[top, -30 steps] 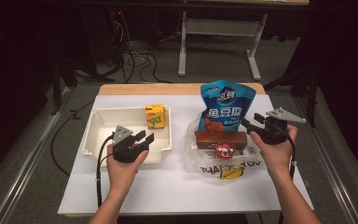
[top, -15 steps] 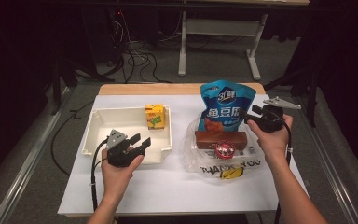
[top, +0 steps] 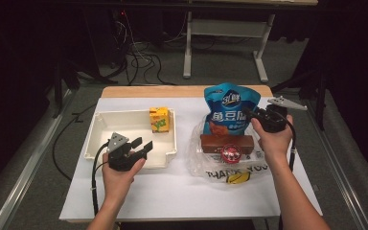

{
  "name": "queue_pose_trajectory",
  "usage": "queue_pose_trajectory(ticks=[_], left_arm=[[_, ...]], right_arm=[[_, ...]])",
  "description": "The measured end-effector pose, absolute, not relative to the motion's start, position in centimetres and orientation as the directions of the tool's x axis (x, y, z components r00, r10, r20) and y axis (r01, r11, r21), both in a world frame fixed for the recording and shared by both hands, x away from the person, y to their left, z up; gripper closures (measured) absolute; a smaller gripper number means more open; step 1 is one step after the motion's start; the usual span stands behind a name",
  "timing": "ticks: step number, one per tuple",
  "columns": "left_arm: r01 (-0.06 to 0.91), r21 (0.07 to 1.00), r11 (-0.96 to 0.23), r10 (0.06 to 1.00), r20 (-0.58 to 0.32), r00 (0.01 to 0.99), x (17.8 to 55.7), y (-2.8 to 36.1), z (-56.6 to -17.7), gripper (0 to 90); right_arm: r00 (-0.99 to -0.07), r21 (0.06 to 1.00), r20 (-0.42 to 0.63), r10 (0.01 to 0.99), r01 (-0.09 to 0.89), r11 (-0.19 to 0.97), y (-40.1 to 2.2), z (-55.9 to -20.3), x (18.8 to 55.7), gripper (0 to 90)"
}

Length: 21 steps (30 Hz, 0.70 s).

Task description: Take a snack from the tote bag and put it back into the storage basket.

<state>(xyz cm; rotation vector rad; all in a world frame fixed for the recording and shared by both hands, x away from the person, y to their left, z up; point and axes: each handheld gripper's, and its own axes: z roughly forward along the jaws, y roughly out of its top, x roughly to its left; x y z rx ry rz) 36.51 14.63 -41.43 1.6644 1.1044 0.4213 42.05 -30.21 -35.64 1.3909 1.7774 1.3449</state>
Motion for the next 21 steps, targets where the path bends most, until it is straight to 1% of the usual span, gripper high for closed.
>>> queue_pose_trajectory(ticks=[4, 5, 7, 9, 10, 11, 13, 15, 17, 19, 21], left_arm=[[0.465, 0.885, -0.028, 0.821, -0.245, 0.516, 36.5, 14.6, -41.4, 54.5], [0.468, 0.883, -0.030, 0.819, -0.247, 0.519, 36.5, 14.5, -41.5, 54.5], [0.468, 0.883, -0.035, 0.813, -0.247, 0.527, 36.5, 14.2, -41.6, 54.2], [0.466, 0.883, -0.045, 0.810, -0.241, 0.535, 36.5, 14.0, -41.6, 53.7], [0.465, 0.884, -0.043, 0.809, -0.242, 0.535, 36.5, 13.9, -41.6, 53.7], [0.465, 0.884, -0.043, 0.809, -0.242, 0.536, 36.4, 13.9, -41.6, 53.7], [0.465, 0.884, -0.045, 0.810, -0.241, 0.535, 36.4, 14.0, -41.5, 53.8], [0.464, 0.885, -0.041, 0.811, -0.242, 0.533, 36.4, 14.0, -41.5, 53.9], [0.464, 0.885, -0.040, 0.810, -0.244, 0.533, 36.4, 14.1, -41.5, 54.2], [0.464, 0.885, -0.041, 0.809, -0.243, 0.535, 36.4, 14.0, -41.5, 54.3], [0.460, 0.887, -0.042, 0.811, -0.239, 0.535, 36.3, 14.0, -41.5, 54.6]], right_arm=[[-0.361, 0.906, 0.160, 0.919, 0.422, 0.008, -29.9, -36.0, 41.9, 67.8], [-0.366, 0.898, 0.168, 0.915, 0.441, 0.012, -30.0, -36.2, 42.4, 65.8], [-0.365, 0.890, 0.178, 0.914, 0.457, 0.010, -30.0, -36.3, 42.7, 64.7], [-0.365, 0.877, 0.165, 0.916, 0.480, 0.033, -29.7, -37.0, 43.3, 59.6], [-0.361, 0.879, 0.148, 0.921, 0.474, 0.044, -29.5, -37.2, 43.5, 56.7], [-0.353, 0.883, 0.126, 0.927, 0.466, 0.057, -29.3, -37.2, 43.6, 56.0], [-0.355, 0.887, 0.114, 0.928, 0.457, 0.066, -29.1, -37.2, 43.6, 56.0], [-0.363, 0.889, 0.115, 0.925, 0.454, 0.068, -28.8, -37.2, 43.8, 58.3], [-0.360, 0.891, 0.114, 0.926, 0.450, 0.065, -28.5, -37.1, 43.8, 67.8], [-0.359, 0.895, 0.098, 0.928, 0.440, 0.076, -28.2, -37.1, 43.6, 83.2], [-0.359, 0.897, 0.064, 0.931, 0.430, 0.104, -27.7, -37.2, 43.3, 87.9]])
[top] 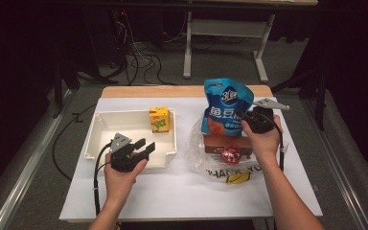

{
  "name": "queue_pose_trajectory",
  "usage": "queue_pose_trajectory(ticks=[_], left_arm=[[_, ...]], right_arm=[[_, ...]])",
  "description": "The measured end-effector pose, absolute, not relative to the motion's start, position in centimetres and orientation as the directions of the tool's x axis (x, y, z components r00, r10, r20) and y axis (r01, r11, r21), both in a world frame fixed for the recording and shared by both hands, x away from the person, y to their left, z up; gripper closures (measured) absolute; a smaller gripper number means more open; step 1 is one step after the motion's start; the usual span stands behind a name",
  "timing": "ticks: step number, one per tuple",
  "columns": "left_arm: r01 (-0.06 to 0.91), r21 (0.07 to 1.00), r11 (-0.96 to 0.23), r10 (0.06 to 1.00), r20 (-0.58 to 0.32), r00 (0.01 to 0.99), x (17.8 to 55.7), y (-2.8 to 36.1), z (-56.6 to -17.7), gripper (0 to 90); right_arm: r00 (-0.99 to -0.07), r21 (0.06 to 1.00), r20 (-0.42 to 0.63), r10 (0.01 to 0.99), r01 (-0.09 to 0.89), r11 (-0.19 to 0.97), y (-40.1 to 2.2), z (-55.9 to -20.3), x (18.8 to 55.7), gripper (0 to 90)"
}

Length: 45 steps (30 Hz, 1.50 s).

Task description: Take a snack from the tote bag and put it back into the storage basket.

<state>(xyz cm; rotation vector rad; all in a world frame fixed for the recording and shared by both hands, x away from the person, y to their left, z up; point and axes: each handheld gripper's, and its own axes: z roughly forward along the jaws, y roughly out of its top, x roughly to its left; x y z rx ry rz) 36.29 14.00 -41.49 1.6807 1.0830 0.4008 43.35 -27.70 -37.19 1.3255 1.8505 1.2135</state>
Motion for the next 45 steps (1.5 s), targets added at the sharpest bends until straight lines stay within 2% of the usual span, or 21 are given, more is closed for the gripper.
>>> queue_pose_trajectory(ticks=[8, 20, 45], left_arm=[[0.445, 0.895, -0.036, 0.810, -0.235, 0.538, 36.1, 13.9, -41.4, 55.8], [0.422, 0.907, -0.020, 0.807, -0.234, 0.542, 36.3, 13.6, -40.2, 52.4], [0.378, 0.926, -0.011, 0.769, -0.234, 0.595, 38.2, 10.0, -37.9, 48.7]], right_arm=[[-0.353, 0.908, 0.055, 0.934, 0.407, 0.100, -26.8, -35.9, 42.7, 90.0], [-0.413, 0.945, 0.072, 0.908, 0.319, 0.070, -27.0, -30.7, 40.8, 90.0], [-0.463, 0.955, 0.107, 0.880, 0.295, 0.039, -27.1, -28.3, 38.5, 90.0]])
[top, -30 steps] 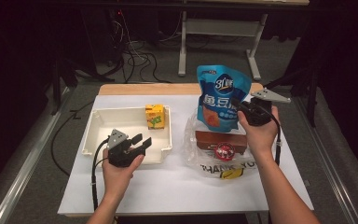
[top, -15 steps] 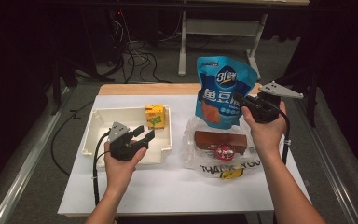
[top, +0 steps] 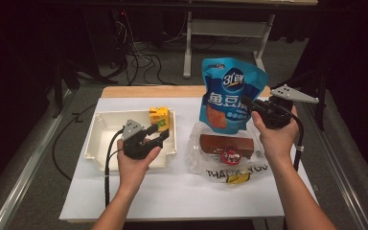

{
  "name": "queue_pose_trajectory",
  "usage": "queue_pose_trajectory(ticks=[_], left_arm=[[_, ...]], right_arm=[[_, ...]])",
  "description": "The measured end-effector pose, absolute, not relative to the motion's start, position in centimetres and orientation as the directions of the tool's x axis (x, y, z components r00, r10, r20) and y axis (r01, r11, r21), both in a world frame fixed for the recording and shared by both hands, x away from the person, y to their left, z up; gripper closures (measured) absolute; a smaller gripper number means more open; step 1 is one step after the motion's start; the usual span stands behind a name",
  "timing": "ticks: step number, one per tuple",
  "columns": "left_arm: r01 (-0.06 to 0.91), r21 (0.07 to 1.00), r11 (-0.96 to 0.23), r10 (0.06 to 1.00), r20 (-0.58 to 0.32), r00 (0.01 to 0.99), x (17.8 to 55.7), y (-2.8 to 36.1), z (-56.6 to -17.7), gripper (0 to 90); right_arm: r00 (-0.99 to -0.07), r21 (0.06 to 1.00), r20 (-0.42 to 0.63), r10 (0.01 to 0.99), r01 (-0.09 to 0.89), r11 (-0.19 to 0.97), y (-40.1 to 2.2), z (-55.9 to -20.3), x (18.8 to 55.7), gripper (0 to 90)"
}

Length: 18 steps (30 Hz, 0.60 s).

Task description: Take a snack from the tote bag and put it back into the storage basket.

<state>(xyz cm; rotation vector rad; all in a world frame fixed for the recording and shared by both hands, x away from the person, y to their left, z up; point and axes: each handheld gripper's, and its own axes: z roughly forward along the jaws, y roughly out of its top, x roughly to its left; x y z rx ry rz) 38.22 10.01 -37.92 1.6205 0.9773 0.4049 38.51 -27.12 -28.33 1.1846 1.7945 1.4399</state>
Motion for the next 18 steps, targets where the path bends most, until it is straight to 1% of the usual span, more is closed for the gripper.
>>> queue_pose_trajectory(ticks=[18], left_arm=[[0.335, 0.942, -0.018, 0.739, -0.213, 0.639, 39.6, 6.4, -35.0, 47.0]], right_arm=[[-0.509, 0.959, 0.126, 0.851, 0.284, 0.028, -26.1, -28.3, 37.9, 90.0]])
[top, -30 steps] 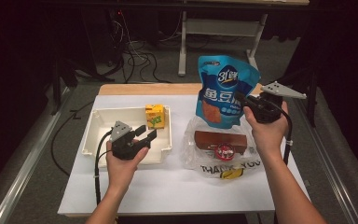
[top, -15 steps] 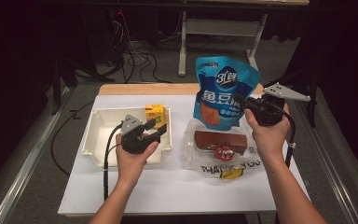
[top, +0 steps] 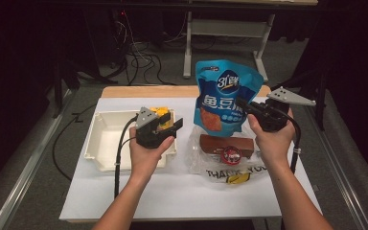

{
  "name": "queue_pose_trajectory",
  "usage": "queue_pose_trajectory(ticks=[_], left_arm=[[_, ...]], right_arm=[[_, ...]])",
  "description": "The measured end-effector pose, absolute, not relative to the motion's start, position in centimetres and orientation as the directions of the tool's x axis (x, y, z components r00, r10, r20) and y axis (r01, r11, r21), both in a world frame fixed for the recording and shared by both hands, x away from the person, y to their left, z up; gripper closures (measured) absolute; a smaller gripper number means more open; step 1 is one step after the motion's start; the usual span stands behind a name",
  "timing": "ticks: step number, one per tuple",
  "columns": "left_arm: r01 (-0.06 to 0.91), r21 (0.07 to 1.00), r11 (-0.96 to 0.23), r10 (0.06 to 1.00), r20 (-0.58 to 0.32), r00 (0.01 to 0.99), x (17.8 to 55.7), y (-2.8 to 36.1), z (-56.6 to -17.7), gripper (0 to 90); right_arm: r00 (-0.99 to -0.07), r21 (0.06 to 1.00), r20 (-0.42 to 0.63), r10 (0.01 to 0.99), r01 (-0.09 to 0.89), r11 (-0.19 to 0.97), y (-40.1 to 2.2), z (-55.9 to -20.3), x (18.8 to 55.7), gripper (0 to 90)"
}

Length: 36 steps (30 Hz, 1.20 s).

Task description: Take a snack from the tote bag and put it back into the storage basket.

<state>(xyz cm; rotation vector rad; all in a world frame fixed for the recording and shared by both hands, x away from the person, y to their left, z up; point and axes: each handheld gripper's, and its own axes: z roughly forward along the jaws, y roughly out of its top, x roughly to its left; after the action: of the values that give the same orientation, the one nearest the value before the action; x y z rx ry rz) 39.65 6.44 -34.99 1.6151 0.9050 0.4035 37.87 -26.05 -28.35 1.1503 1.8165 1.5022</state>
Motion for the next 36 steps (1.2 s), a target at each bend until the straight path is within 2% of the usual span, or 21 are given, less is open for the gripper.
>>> queue_pose_trajectory(ticks=[19, 25, 32, 36], left_arm=[[0.287, 0.958, 0.024, 0.694, -0.222, 0.685, 41.3, 2.9, -31.1, 42.5], [0.266, 0.964, 0.010, 0.682, -0.201, 0.703, 41.3, 1.2, -30.3, 42.1], [0.278, 0.960, 0.016, 0.697, -0.210, 0.686, 41.3, 0.1, -29.8, 48.0], [0.276, 0.961, 0.001, 0.700, -0.198, 0.686, 41.2, -0.1, -29.7, 60.9]], right_arm=[[-0.540, 0.956, 0.136, 0.831, 0.290, 0.032, -24.9, -28.9, 37.9, 90.0], [-0.545, 0.955, 0.138, 0.827, 0.294, 0.035, -24.7, -28.9, 37.9, 90.0], [-0.538, 0.956, 0.138, 0.831, 0.293, 0.032, -24.6, -28.9, 37.8, 90.0], [-0.536, 0.957, 0.114, 0.836, 0.285, 0.052, -24.0, -29.1, 37.8, 90.0]])
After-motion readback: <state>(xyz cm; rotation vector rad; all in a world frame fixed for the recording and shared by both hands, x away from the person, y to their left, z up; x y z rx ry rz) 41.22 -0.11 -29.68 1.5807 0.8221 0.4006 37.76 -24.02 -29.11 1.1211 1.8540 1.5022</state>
